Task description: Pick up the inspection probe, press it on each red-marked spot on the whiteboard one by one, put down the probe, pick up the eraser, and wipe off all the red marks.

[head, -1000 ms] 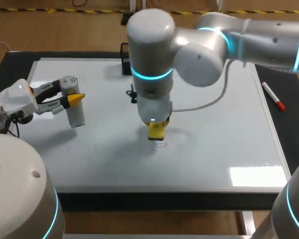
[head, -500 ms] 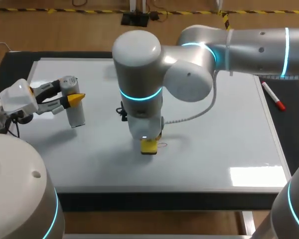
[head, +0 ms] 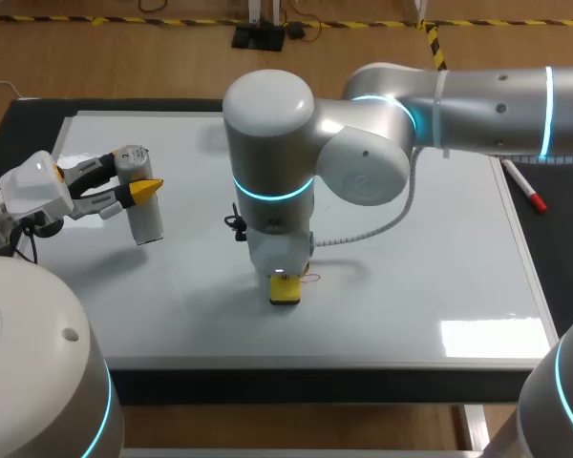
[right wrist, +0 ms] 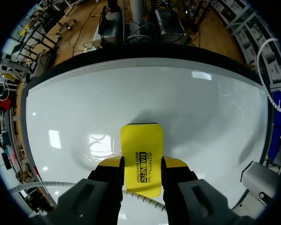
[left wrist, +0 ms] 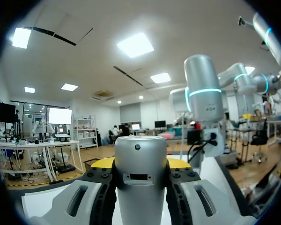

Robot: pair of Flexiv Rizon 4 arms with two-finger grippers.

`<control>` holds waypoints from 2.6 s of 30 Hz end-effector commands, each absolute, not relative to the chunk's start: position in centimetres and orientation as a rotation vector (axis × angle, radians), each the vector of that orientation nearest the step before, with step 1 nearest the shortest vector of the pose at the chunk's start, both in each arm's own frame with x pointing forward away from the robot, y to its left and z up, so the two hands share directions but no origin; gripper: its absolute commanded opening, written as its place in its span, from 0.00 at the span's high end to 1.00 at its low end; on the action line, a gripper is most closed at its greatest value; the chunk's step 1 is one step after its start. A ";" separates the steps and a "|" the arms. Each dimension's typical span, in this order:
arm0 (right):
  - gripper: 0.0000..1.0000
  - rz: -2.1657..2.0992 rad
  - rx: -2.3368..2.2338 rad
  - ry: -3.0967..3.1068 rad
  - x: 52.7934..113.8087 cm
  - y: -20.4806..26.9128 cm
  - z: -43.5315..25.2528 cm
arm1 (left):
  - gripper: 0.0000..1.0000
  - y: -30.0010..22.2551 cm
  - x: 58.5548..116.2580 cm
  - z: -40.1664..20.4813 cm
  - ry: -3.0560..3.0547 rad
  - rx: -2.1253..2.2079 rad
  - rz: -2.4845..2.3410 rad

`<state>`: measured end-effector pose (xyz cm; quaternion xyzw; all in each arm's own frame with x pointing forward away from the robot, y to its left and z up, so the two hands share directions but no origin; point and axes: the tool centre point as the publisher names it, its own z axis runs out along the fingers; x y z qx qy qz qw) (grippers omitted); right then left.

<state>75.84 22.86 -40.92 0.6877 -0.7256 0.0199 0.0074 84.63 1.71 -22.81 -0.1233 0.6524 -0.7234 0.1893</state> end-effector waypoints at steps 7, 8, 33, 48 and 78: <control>1.00 0.057 2.151 -2.257 76.3 22.1 -41.5 | 1.00 1.7 84.5 -22.7 1.832 -0.346 -2.033; 1.00 0.059 2.147 -2.258 76.3 21.9 -41.5 | 1.00 1.7 84.5 -22.7 1.832 -0.346 -2.033; 1.00 0.087 1.979 -2.361 77.4 15.7 -42.3 | 1.00 1.7 84.5 -22.7 1.832 -0.346 -2.033; 1.00 0.118 1.967 -2.354 78.3 13.8 -41.4 | 1.00 1.7 84.5 -22.7 1.832 -0.346 -2.033; 1.00 0.234 2.053 -2.282 82.0 12.3 -37.1 | 1.00 1.7 84.5 -22.7 1.832 -0.346 -2.033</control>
